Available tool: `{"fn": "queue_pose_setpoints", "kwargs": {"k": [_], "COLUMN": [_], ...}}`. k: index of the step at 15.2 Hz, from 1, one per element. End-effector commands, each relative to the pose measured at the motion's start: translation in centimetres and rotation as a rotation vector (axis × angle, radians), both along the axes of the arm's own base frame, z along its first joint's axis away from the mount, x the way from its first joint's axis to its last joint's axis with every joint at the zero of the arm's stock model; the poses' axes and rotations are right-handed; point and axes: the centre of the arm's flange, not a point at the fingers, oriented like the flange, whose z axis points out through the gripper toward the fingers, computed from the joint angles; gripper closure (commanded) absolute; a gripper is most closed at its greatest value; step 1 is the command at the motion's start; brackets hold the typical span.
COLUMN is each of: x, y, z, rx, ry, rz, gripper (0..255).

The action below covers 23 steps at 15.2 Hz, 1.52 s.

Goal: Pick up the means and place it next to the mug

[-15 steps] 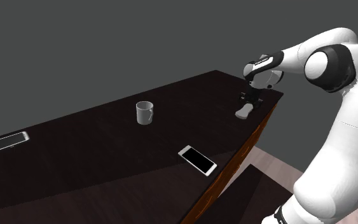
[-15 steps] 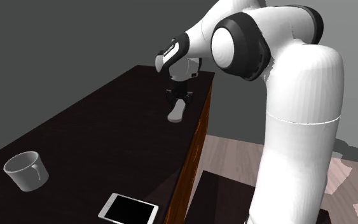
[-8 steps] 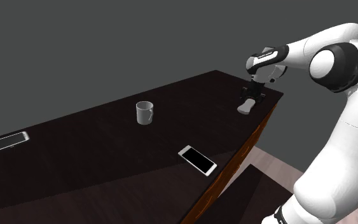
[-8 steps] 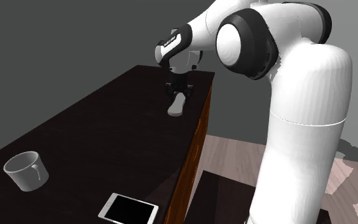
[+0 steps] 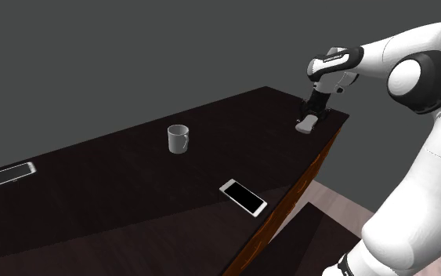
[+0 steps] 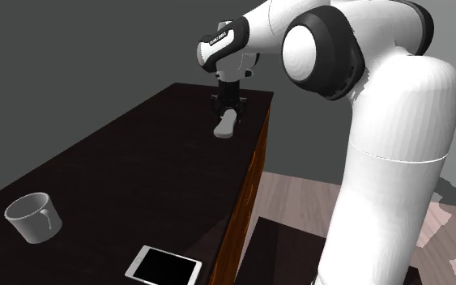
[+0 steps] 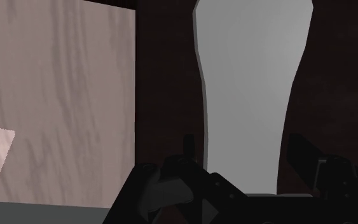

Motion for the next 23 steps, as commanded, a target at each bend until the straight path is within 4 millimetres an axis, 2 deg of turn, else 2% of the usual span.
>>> {"fn": "queue_pose_setpoints", "kwargs": {"k": [1, 9, 23], "x": [0.0, 0.0, 4.3], "y": [0.0, 0.0, 18.0], "z": [1.2, 5.2, 5.2], "rx": [0.0, 0.0, 0.0], "ry": [0.0, 0.0, 0.0], "rz": [0.0, 0.0, 0.0], "gripper": [255, 255, 255]}}
